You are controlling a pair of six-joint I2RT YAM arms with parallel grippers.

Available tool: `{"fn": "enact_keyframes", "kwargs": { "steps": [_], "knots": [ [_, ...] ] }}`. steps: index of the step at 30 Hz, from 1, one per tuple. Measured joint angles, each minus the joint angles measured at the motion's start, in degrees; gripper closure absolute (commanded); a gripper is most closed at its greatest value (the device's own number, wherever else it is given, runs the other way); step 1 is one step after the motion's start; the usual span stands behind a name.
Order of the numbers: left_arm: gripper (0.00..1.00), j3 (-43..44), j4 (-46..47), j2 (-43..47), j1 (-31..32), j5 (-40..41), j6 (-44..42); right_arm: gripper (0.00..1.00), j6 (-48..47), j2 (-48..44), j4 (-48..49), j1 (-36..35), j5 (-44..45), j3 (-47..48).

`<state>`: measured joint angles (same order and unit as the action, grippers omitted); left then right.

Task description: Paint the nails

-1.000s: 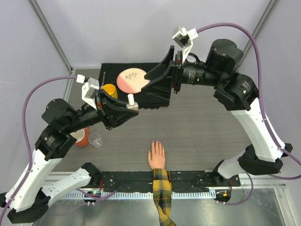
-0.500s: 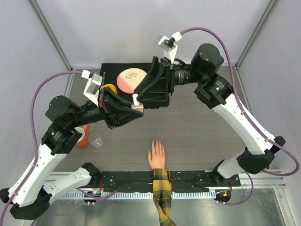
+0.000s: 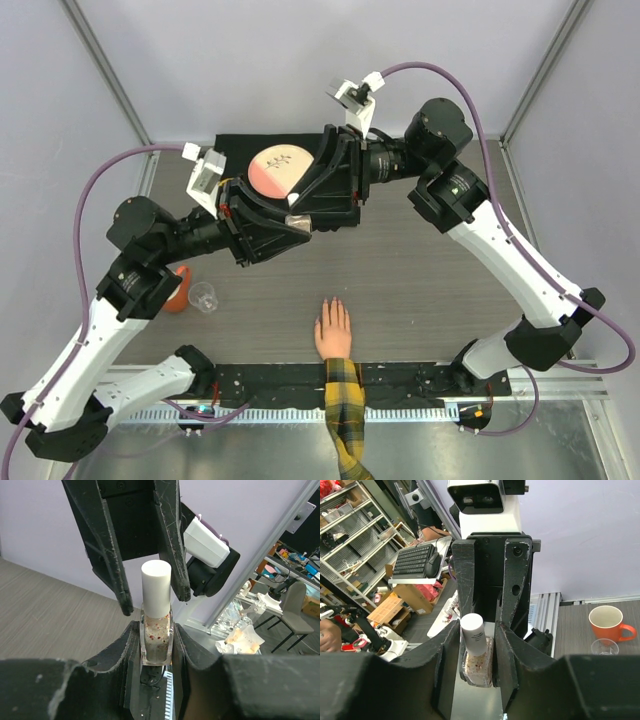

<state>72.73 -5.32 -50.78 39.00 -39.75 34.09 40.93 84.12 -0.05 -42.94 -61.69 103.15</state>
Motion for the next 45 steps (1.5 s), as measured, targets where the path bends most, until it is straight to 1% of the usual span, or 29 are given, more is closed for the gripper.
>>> {"fn": "enact_keyframes", "kwargs": {
  "steps": [3, 4, 6, 9, 10, 11, 14, 17, 19, 22, 25, 26, 28, 30, 31, 33, 34, 36, 37, 38, 39, 41, 45],
  "knots": [
    [1.00, 0.0, 0.1, -0.3, 0.0, 0.0, 0.0, 0.68, -0.1, 0.0, 0.0, 0.0, 0.0, 0.0],
    [1.00, 0.0, 0.2, -0.3, 0.0, 0.0, 0.0, 0.72, -0.2, -0.1, 0.0, 0.0, 0.0, 0.0],
    [1.00, 0.0, 0.3, -0.4, 0.0, 0.1, 0.0, 0.74, -0.5, -0.3, -0.1, 0.0, -0.1, -0.1],
    [1.00, 0.0, 0.3, -0.4, 0.0, 0.7, 0.1, 0.86, -2.3, -0.5, -1.1, 0.0, 0.2, -0.1],
    [1.00, 0.0, 0.3, -0.5, 0.0, 1.0, 0.0, 0.93, -3.4, -0.7, -1.8, 0.0, 0.7, -0.1],
    [1.00, 0.0, 0.2, -0.5, 0.1, 1.5, 0.0, 0.99, -4.4, -1.0, -2.5, 0.0, 1.2, -0.2],
    [1.00, 0.6, -1.4, -0.9, 0.4, 4.3, -1.1, 0.99, -8.5, -2.2, -6.1, -0.1, 5.0, -0.3],
    [1.00, 2.2, -4.7, -1.6, 0.5, 7.8, -3.3, 0.99, -15.2, -3.8, -11.5, -2.1, 13.6, -0.3],
    [1.00, 3.6, -7.1, -2.2, 0.5, 10.7, -5.6, 0.99, -20.3, -5.2, -14.6, -5.1, 22.8, -0.3],
    [1.00, 5.2, -9.4, -3.0, 0.9, 14.8, -8.7, 0.99, -26.9, -7.6, -16.7, -13.2, 43.3, -1.2],
    [1.00, 6.1, -10.5, -3.3, 1.4, 16.5, -12.1, 0.99, -33.5, -8.1, -17.4, -26.5, 73.1, -1.3],
    [1.00, 6.6, -10.8, -3.7, 1.6, 16.8, -12.9, 0.99, -35.3, -6.0, -19.3, -30.1, 81.5, 1.2],
    [1.00, 8.7, -11.7, -5.4, 1.7, 17.9, -15.2, 0.99, -38.0, -0.4, -24.5, -35.0, 96.8, 9.9],
    [1.00, 10.0, -11.9, -6.9, 1.6, 20.2, -17.0, 0.99, -38.9, 3.6, -27.9, -36.4, 105.6, 16.8],
    [1.00, 9.9, -12.3, -7.5, 1.4, 21.4, -18.1, 0.98, -39.1, 5.1, -28.8, -36.6, 109.1, 17.9],
    [1.00, 8.9, -13.7, -8.0, 1.4, 22.4, -19.6, 0.92, -39.1, 5.5, -30.1, -36.6, 113.4, 16.3],
    [1.00, 8.3, -14.4, -8.1, 1.4, 22.4, -20.2, 0.78, -39.1, 5.4, -30.6, -36.6, 114.6, 15.2],
    [1.00, 7.6, -16.0, -8.2, 1.6, 22.2, -21.4, 0.56, -38.9, 4.9, -31.2, -36.6, 116.1, 12.6],
    [1.00, 7.4, -16.6, -8.2, 1.6, 22.3, -22.0, 0.42, -38.7, 4.7, -31.8, -36.6, 116.2, 12.1],
    [1.00, 7.3, -17.4, -8.2, 1.3, 23.3, -23.0, 0.24, -38.7, 4.7, -32.7, -36.8, 115.9, 12.0],
    [1.00, 7.3, -18.5, -8.1, 0.9, 24.1, -24.0, 0.16, -38.6, 4.5, -32.9, -37.2, 115.5, 12.0],
    [1.00, 6.8, -19.7, -7.4, -0.3, 25.8, -25.0, 0.12, -37.9, 3.1, -33.5, -37.8, 112.6, 12.1],
    [1.00, 5.6, -19.4, -4.2, 0.0, 25.5, -27.1, 0.11, -37.3, 1.4, -34.1, -38.2, 102.6, 12.0]
  ]
}}
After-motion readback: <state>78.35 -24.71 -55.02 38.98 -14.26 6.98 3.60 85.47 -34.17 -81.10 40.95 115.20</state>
